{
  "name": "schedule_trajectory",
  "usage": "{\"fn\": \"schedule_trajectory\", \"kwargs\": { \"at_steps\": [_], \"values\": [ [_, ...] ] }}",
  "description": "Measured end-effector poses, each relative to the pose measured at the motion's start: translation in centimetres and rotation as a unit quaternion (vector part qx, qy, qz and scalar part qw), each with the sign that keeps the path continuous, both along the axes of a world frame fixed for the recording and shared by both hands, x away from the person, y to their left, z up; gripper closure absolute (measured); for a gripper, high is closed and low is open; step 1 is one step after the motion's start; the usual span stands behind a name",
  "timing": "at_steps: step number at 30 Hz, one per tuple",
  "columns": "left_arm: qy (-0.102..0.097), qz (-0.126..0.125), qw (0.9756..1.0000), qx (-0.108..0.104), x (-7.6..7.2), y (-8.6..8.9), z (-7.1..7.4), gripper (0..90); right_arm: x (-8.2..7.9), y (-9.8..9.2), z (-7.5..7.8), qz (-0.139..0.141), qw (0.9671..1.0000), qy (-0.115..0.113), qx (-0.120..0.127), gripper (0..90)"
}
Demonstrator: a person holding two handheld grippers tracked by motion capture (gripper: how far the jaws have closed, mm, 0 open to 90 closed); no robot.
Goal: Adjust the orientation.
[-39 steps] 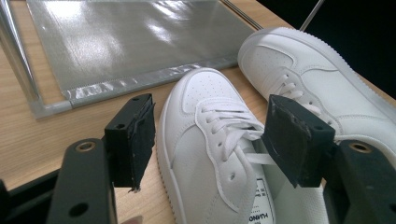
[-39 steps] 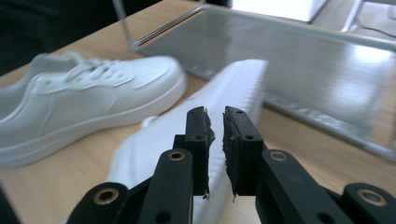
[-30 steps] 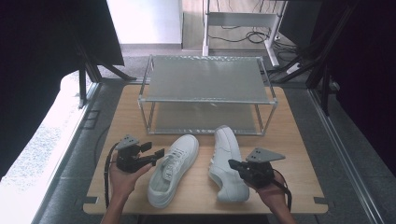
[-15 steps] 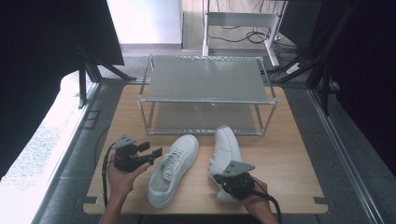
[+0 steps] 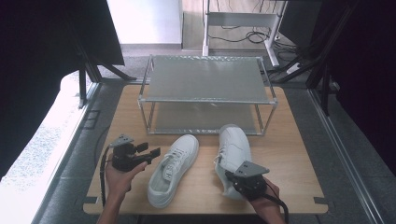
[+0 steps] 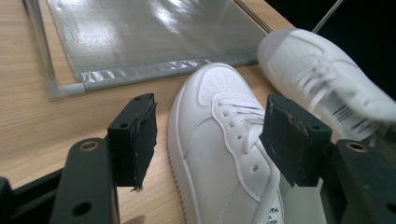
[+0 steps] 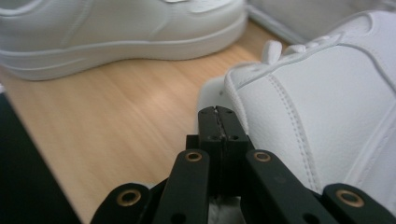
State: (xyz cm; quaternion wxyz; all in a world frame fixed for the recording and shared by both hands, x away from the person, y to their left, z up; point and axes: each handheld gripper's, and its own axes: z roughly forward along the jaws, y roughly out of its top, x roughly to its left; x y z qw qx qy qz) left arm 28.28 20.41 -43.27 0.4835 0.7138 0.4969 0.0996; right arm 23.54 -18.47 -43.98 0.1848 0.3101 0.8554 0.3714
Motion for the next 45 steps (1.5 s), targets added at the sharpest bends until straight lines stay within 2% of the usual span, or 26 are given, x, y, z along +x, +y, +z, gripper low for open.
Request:
{"fn": "schedule_trajectory", "kwargs": {
  "at_steps": [1,2,3,4,5,6,8,10,11,13,16,18,20,23,25,26,28,31,32,34,36,38,39,41,43,45],
  "values": [
    [0.000,-0.001,1.0000,0.001,0.0,0.0,0.0,35.4,0.0,-0.5,0.1,-0.009,1.0000,-0.004,0.000,90.0],
    [0.002,-0.002,1.0000,0.001,0.0,-0.1,0.0,35.4,0.3,-1.4,0.0,-0.029,0.9995,-0.002,-0.013,90.0],
    [0.002,-0.002,1.0000,0.001,0.0,-0.1,0.0,35.5,0.3,-1.4,0.0,-0.029,0.9995,-0.002,-0.013,90.0],
    [0.002,-0.002,1.0000,0.001,0.0,-0.2,0.0,35.5,0.7,-2.9,-0.2,-0.056,0.9983,0.001,0.014,90.0],
    [0.002,-0.002,1.0000,0.001,0.0,-0.2,0.0,35.5,0.7,-2.9,-0.2,-0.056,0.9983,0.001,0.014,90.0],
    [0.003,-0.002,1.0000,0.001,0.0,-0.2,0.0,35.5,1.0,-3.6,-0.2,-0.055,0.9981,0.010,0.025,90.0],
    [0.004,-0.002,1.0000,0.002,0.0,-0.2,-0.1,35.5,1.4,-5.4,-0.3,-0.069,0.9969,0.012,0.035,90.0],
    [0.006,-0.002,1.0000,0.002,0.0,-0.2,-0.1,35.5,1.9,-7.7,-0.8,-0.078,0.9942,0.029,0.068,90.0],
    [0.006,-0.001,1.0000,0.002,0.1,-0.3,-0.1,35.5,1.9,-7.7,-0.8,-0.078,0.9942,0.029,0.068,90.0],
    [0.009,-0.001,1.0000,-0.001,0.1,-0.3,-0.2,35.6,2.1,-9.1,-1.2,-0.089,0.9921,0.041,0.078,90.0],
    [0.011,0.001,0.9999,-0.004,0.1,-0.2,-0.3,35.8,2.1,-10.0,-1.6,-0.101,0.9918,0.042,0.066,90.0],
    [0.011,0.001,0.9999,-0.004,0.1,-0.2,-0.3,35.8,2.1,-9.9,-1.7,-0.097,0.9908,0.047,0.082,90.0],
    [0.011,0.001,0.9999,-0.004,0.1,-0.2,-0.2,35.8,2.1,-9.5,-1.5,-0.094,0.9924,0.038,0.070,90.0],
    [0.011,0.004,0.9999,-0.005,0.1,-0.1,-0.2,35.8,1.7,-9.3,-1.2,-0.090,0.9929,0.032,0.071,90.0],
    [0.012,0.004,0.9999,-0.006,0.1,0.0,-0.2,35.8,1.5,-9.3,-0.6,-0.097,0.9923,0.020,0.075,90.0],
    [0.013,0.003,0.9999,-0.008,0.1,0.0,-0.2,35.8,1.0,-9.2,0.3,-0.100,0.9915,0.003,0.083,90.0],
    [0.013,0.002,0.9999,-0.009,0.1,0.1,-0.2,35.8,0.8,-9.1,0.6,-0.100,0.9915,-0.002,0.084,90.0],
    [0.011,0.007,0.9999,-0.010,0.1,0.1,-0.2,35.9,-0.4,-8.1,1.5,-0.078,0.9929,-0.018,0.088,90.0],
    [0.012,0.010,0.9998,-0.010,0.1,0.1,-0.2,36.0,-1.3,-7.1,1.6,-0.054,0.9942,-0.017,0.092,90.0],
    [0.013,0.013,0.9998,-0.010,0.1,0.2,-0.2,36.1,-1.6,-6.7,1.5,-0.045,0.9945,-0.015,0.094,90.0],
    [0.012,0.014,0.9998,-0.011,0.0,0.2,-0.2,36.1,-2.4,-5.3,0.9,-0.027,0.9966,-0.008,0.077,90.0],
    [0.011,0.014,0.9998,-0.012,0.0,0.2,-0.1,36.1,-2.8,-4.3,0.1,-0.023,0.9983,-0.001,0.053,90.0],
    [0.011,0.014,0.9998,-0.012,0.0,0.3,-0.1,36.1,-2.9,-3.8,-0.6,-0.026,0.9990,0.003,0.037,90.0],
    [0.011,0.014,0.9998,-0.013,0.0,0.3,-0.1,36.1,-2.8,-3.4,-1.2,-0.030,0.9993,0.009,0.022,90.0],
    [0.012,0.015,0.9997,-0.014,0.0,0.4,-0.1,36.1,-2.7,-3.2,-1.8,-0.043,0.9991,0.005,-0.005,90.0],
    [0.012,0.017,0.9997,-0.015,0.0,0.5,-0.1,36.1,-2.8,-3.3,-1.8,-0.048,0.9988,0.001,-0.006,90.0]
  ]
}}
